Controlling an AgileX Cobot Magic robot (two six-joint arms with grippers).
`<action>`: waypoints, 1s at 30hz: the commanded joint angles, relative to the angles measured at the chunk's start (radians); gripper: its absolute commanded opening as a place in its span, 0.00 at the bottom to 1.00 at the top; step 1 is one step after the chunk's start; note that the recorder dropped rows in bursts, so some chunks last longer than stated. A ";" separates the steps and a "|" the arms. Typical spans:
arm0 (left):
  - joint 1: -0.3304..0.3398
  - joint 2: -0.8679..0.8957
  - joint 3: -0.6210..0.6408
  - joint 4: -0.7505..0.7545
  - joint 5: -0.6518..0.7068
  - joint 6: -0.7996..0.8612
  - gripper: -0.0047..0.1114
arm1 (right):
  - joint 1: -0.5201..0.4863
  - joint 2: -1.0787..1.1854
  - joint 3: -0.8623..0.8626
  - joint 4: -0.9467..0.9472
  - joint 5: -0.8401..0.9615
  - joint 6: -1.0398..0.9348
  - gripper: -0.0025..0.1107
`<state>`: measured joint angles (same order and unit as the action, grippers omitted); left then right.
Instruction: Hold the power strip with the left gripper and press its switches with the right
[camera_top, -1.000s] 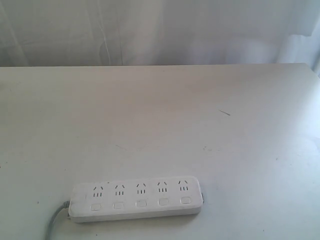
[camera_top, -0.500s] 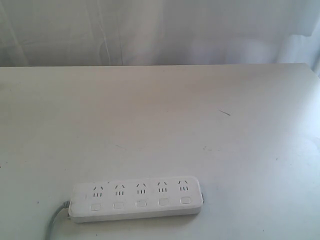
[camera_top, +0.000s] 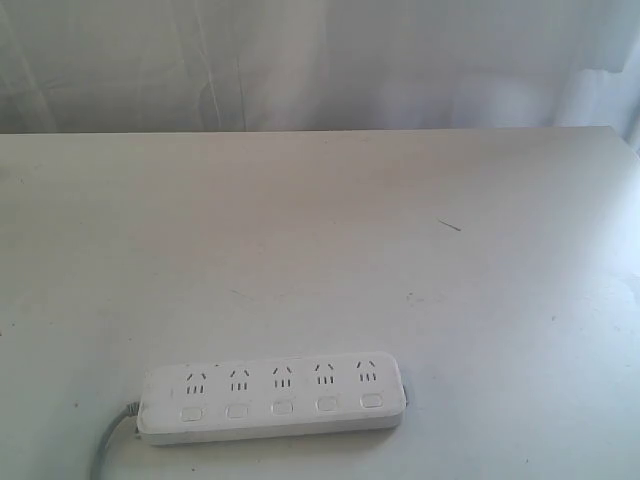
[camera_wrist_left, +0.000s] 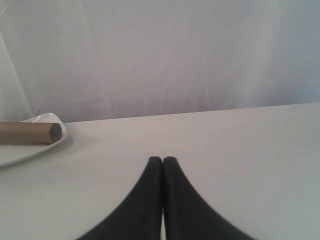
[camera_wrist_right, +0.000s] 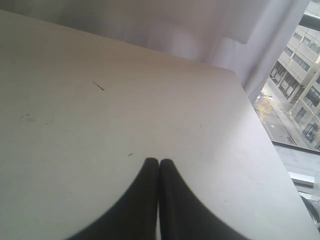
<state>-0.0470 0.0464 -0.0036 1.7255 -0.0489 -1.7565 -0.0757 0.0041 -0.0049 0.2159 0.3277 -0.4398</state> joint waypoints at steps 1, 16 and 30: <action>0.001 -0.005 0.004 0.019 0.012 0.035 0.04 | -0.006 -0.004 0.005 -0.003 -0.006 -0.004 0.02; 0.001 -0.005 0.004 -0.727 -0.099 0.924 0.04 | -0.006 -0.004 0.005 -0.003 -0.006 -0.004 0.02; 0.001 -0.005 0.004 -1.354 0.225 1.548 0.04 | -0.006 -0.004 0.005 -0.003 -0.006 -0.009 0.02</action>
<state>-0.0470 0.0464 -0.0036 0.3848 0.1147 -0.2120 -0.0757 0.0041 -0.0049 0.2159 0.3277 -0.4398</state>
